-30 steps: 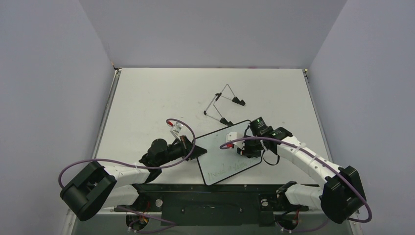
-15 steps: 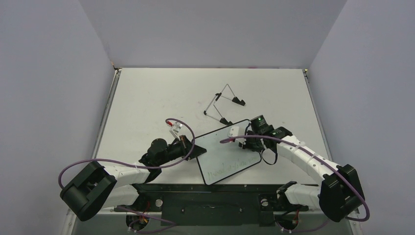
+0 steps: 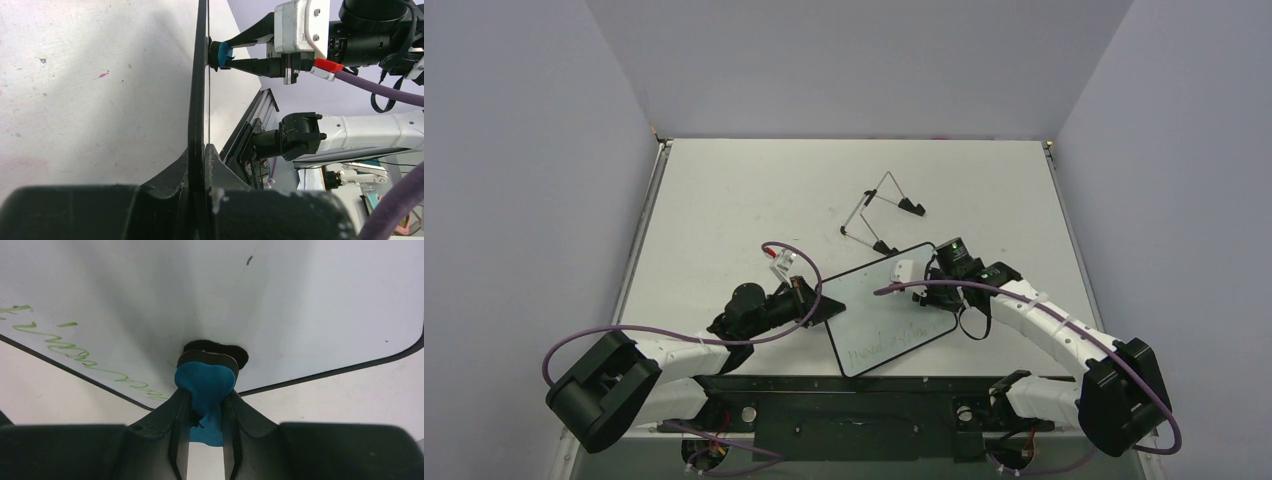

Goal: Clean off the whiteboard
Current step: Erase the whiteboard at the center of the board.

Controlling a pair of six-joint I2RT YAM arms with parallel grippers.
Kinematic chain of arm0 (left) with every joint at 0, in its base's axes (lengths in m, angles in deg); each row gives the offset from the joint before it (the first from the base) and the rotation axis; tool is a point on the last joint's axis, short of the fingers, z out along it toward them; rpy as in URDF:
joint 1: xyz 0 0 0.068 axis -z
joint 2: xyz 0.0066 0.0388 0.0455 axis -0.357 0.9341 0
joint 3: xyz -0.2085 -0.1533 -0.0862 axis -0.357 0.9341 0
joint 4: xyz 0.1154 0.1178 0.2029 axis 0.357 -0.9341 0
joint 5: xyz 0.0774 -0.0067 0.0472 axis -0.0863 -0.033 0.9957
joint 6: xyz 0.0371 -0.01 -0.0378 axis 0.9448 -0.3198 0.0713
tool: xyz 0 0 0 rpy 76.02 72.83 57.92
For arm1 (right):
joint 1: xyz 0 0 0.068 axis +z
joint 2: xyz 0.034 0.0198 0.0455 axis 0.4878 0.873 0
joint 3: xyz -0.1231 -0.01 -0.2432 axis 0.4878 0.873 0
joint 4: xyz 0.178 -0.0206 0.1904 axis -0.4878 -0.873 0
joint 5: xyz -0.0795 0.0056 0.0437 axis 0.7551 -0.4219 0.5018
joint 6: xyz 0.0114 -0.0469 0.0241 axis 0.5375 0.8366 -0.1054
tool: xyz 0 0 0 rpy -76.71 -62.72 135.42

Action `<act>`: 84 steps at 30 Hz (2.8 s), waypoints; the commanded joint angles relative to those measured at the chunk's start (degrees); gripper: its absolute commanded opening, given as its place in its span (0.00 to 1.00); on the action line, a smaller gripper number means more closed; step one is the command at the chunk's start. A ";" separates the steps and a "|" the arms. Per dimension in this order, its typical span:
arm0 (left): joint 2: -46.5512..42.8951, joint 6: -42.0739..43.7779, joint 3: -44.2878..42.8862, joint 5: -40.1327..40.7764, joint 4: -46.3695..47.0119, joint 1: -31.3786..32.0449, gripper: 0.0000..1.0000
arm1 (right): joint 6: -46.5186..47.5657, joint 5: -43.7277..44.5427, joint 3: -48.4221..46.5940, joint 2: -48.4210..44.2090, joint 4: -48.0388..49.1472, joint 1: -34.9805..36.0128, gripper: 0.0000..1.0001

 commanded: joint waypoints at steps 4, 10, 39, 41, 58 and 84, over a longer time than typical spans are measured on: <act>-2.80 -0.45 -2.21 -1.81 6.53 -0.07 0.00 | 7.29 -10.31 -0.71 -1.34 -5.91 1.38 0.00; -2.41 -0.28 -2.33 -1.83 6.08 -0.04 0.00 | 4.27 -7.49 -1.10 -1.56 -4.76 1.47 0.00; -0.90 -2.53 -1.56 -1.44 9.34 -0.02 0.00 | -1.89 0.86 0.54 -4.79 5.40 -3.35 0.00; -0.44 -2.88 -1.37 -1.43 10.33 -0.03 0.00 | -1.87 0.77 0.68 -5.35 5.46 -3.64 0.00; -1.30 -2.30 -1.17 -0.55 8.87 -0.09 0.00 | 5.81 -3.03 0.75 -1.47 -2.14 1.46 0.00; -3.45 0.25 -1.81 -0.82 4.97 -0.62 0.00 | 0.45 5.17 -0.04 3.95 -0.82 0.84 0.00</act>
